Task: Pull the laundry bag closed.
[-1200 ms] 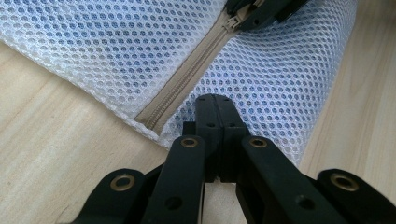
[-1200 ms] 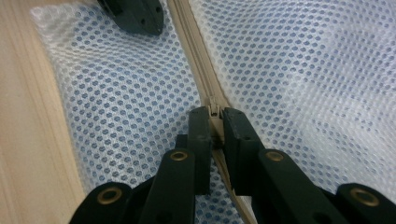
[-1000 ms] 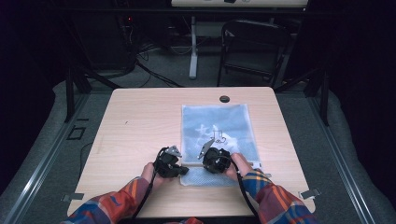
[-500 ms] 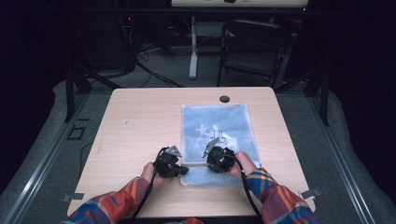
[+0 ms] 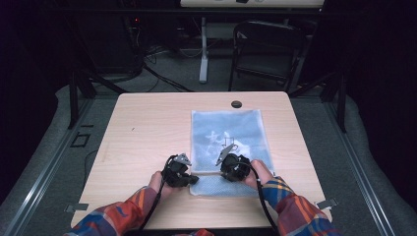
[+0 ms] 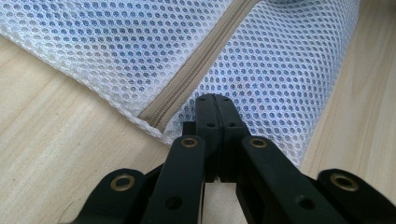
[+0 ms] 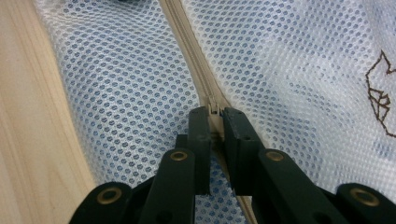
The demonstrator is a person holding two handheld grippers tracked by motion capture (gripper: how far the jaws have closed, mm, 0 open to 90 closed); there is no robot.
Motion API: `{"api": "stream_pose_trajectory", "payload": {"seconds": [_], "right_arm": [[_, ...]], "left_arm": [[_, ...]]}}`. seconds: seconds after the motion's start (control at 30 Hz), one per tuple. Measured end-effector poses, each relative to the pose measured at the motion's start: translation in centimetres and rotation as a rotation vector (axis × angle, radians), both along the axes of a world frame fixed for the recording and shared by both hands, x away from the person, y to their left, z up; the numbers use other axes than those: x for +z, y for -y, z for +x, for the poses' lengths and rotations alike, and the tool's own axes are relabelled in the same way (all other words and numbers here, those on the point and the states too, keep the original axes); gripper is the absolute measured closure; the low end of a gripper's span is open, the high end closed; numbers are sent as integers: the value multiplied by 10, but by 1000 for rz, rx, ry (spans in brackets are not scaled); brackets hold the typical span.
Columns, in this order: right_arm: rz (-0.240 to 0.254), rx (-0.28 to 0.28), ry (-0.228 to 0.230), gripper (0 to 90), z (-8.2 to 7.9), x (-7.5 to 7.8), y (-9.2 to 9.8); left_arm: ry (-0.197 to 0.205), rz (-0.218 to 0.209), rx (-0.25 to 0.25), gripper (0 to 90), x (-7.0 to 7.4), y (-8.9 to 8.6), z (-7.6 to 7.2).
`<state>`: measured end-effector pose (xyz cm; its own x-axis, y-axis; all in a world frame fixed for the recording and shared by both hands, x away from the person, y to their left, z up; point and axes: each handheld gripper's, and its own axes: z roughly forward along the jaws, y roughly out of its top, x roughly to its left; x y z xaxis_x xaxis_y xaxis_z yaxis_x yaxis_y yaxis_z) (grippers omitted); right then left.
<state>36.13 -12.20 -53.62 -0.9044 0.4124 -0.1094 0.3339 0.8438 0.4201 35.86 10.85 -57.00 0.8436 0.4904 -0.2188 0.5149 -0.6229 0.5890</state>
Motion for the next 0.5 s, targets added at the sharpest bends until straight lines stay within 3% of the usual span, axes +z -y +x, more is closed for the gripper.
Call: {"api": "stream_pose_trajectory", "payload": {"seconds": [0.5], "right_arm": [[-3, -13, -1, 823, -1, 2, 10]], "left_arm": [[0, -1, 1, 900, 0, 0, 0]]}}
